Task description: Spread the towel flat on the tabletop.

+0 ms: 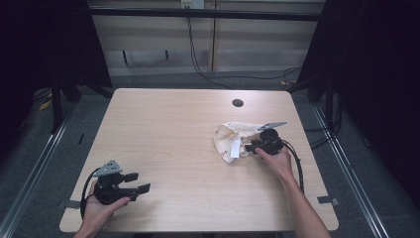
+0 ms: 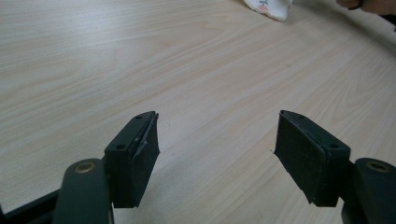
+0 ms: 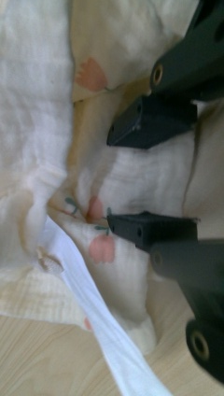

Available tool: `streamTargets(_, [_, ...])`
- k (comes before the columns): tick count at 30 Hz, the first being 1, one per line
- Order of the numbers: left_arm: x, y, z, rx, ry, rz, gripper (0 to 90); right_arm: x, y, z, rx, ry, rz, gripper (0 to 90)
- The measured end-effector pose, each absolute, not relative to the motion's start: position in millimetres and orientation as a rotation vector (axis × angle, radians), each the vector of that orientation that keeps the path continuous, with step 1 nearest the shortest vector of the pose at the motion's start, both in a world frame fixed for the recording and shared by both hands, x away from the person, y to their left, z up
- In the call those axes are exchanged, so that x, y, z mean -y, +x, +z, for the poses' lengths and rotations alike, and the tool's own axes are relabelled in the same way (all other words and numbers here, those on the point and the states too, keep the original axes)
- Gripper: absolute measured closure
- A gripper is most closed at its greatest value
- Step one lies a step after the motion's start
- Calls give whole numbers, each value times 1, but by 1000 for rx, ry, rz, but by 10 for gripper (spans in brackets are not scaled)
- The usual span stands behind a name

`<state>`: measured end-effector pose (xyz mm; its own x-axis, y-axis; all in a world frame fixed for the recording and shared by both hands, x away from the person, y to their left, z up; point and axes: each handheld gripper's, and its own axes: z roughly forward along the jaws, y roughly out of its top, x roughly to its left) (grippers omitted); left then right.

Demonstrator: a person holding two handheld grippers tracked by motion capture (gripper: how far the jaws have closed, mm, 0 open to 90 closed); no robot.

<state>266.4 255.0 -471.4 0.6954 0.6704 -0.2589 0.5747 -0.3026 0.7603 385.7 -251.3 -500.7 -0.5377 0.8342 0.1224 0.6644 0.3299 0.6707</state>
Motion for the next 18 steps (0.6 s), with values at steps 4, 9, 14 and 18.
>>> streamTargets(4, [-251,265,-471,-938,2020,145,302,251,382,-502,-2347,1358,1019,791])
streamTargets(9, [-254,268,-472,-952,2011,142,301,245,376,-503,-2359,1325,1038,891])
streamTargets(14, [-252,268,-471,-953,2011,149,304,235,373,-506,-2376,1317,1111,897])
streamTargets(18, [-250,269,-472,-948,2018,151,307,225,368,-508,-2399,1289,1172,897])
